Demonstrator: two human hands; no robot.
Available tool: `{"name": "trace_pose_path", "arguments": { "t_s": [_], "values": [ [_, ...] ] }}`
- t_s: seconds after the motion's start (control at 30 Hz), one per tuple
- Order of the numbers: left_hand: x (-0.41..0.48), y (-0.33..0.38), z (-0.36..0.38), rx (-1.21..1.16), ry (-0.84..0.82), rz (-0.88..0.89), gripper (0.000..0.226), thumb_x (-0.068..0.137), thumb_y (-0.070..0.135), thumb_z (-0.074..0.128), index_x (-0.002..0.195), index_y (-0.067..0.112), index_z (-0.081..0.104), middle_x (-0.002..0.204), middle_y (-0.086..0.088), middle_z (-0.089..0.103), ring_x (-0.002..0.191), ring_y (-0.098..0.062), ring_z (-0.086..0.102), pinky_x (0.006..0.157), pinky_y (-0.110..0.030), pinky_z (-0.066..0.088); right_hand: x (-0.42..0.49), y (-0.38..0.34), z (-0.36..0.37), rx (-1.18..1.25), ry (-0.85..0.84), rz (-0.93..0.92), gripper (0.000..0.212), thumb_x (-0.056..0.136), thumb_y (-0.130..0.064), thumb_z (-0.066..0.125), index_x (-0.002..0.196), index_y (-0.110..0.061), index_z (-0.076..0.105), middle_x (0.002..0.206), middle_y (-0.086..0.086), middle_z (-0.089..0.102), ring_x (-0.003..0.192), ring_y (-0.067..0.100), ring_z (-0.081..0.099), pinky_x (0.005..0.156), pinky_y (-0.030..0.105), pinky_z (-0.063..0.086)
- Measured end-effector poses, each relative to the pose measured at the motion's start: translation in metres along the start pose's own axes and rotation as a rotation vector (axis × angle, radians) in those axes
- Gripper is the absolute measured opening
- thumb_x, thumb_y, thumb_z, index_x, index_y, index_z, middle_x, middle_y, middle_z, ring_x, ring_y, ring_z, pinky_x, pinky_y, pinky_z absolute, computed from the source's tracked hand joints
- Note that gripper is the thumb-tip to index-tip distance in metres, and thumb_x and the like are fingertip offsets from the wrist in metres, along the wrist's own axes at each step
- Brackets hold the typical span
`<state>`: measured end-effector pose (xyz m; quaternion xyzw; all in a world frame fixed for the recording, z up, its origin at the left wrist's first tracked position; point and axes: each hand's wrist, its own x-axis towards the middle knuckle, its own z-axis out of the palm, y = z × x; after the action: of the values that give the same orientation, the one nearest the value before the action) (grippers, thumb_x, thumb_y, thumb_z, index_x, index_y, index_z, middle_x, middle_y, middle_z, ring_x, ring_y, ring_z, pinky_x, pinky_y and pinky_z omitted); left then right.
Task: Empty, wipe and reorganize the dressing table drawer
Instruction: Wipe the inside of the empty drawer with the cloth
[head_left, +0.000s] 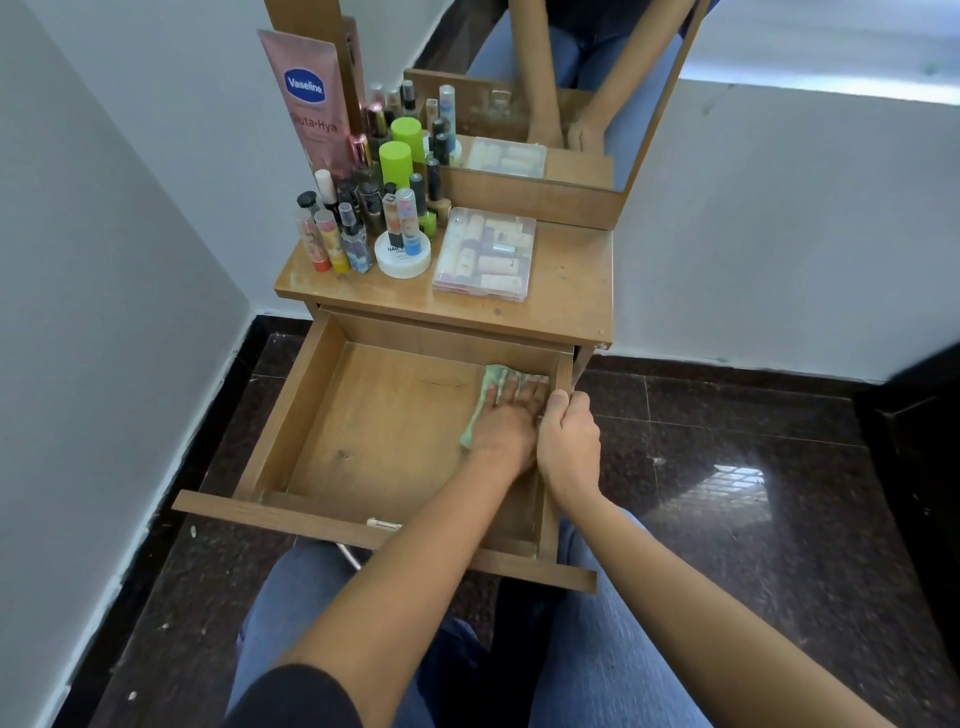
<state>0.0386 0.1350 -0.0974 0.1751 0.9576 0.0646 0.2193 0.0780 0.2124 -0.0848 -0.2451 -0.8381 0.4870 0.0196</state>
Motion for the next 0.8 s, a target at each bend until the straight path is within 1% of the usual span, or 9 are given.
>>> {"name": "trace_pose_path", "arguments": {
  "t_s": [0.17, 0.3, 0.4, 0.47, 0.57, 0.67, 0.8],
  "values": [
    [0.006, -0.007, -0.001, 0.081, 0.002, -0.016, 0.06, 0.106, 0.03, 0.023, 0.156, 0.022, -0.008, 0.165, 0.003, -0.008, 0.151, -0.017, -0.01, 0.121, -0.037, -0.008, 0.0, 0.001, 0.001, 0.01, -0.007, 0.001, 0.034, 0.102, -0.035, 0.029, 0.116, -0.011, 0.049, 0.109, 0.009, 0.059, 0.098, 0.024, 0.055, 0.085, 0.04, 0.044],
    [0.01, 0.011, -0.007, 0.146, 0.004, -0.076, 0.074, 0.103, 0.02, 0.039, 0.156, 0.016, -0.011, 0.165, -0.003, -0.009, 0.152, -0.023, -0.006, 0.122, -0.036, -0.003, 0.001, 0.001, 0.002, -0.013, 0.007, 0.003, 0.036, 0.102, -0.037, 0.028, 0.117, -0.012, 0.049, 0.111, 0.01, 0.06, 0.098, 0.026, 0.056, 0.087, 0.043, 0.046],
    [0.008, 0.012, -0.003, 0.119, 0.018, -0.101, 0.076, 0.101, 0.017, 0.042, 0.156, 0.016, -0.011, 0.165, -0.003, -0.009, 0.152, -0.024, -0.006, 0.123, -0.036, -0.002, 0.0, 0.002, 0.003, -0.013, 0.007, 0.008, 0.036, 0.102, -0.038, 0.028, 0.117, -0.013, 0.049, 0.11, 0.009, 0.06, 0.097, 0.024, 0.057, 0.085, 0.042, 0.046],
    [0.008, 0.007, -0.005, 0.093, 0.007, -0.093, 0.074, 0.102, 0.019, 0.039, 0.156, 0.019, -0.011, 0.165, -0.001, -0.01, 0.152, -0.021, -0.006, 0.123, -0.036, -0.001, -0.001, 0.002, 0.002, -0.017, 0.004, 0.002, 0.036, 0.102, -0.038, 0.027, 0.117, -0.014, 0.049, 0.11, 0.008, 0.06, 0.097, 0.024, 0.056, 0.084, 0.04, 0.045],
    [0.011, -0.001, -0.008, 0.055, -0.014, -0.089, 0.063, 0.106, 0.023, 0.03, 0.156, 0.026, -0.008, 0.165, 0.006, -0.007, 0.152, -0.015, -0.004, 0.123, -0.036, -0.001, -0.001, 0.002, 0.0, -0.021, 0.003, 0.001, 0.037, 0.102, -0.038, 0.027, 0.118, -0.012, 0.049, 0.11, 0.008, 0.06, 0.097, 0.024, 0.056, 0.082, 0.039, 0.044],
    [0.01, -0.009, -0.008, 0.118, -0.004, -0.089, 0.059, 0.107, 0.024, 0.025, 0.156, 0.026, -0.006, 0.165, 0.009, -0.005, 0.151, -0.011, 0.0, 0.122, -0.037, -0.002, -0.001, 0.002, 0.0, -0.019, -0.001, 0.01, 0.038, 0.102, -0.039, 0.026, 0.118, -0.013, 0.049, 0.11, 0.009, 0.06, 0.096, 0.024, 0.056, 0.081, 0.039, 0.043],
    [0.003, -0.031, -0.012, 0.092, 0.009, -0.132, 0.055, 0.107, 0.024, 0.019, 0.157, 0.029, -0.004, 0.164, 0.013, -0.003, 0.151, -0.008, 0.003, 0.122, -0.035, -0.002, -0.001, 0.002, 0.0, -0.026, -0.007, 0.018, 0.04, 0.102, -0.039, 0.026, 0.119, -0.011, 0.049, 0.11, 0.008, 0.059, 0.096, 0.025, 0.055, 0.077, 0.037, 0.04]
  ]
}}
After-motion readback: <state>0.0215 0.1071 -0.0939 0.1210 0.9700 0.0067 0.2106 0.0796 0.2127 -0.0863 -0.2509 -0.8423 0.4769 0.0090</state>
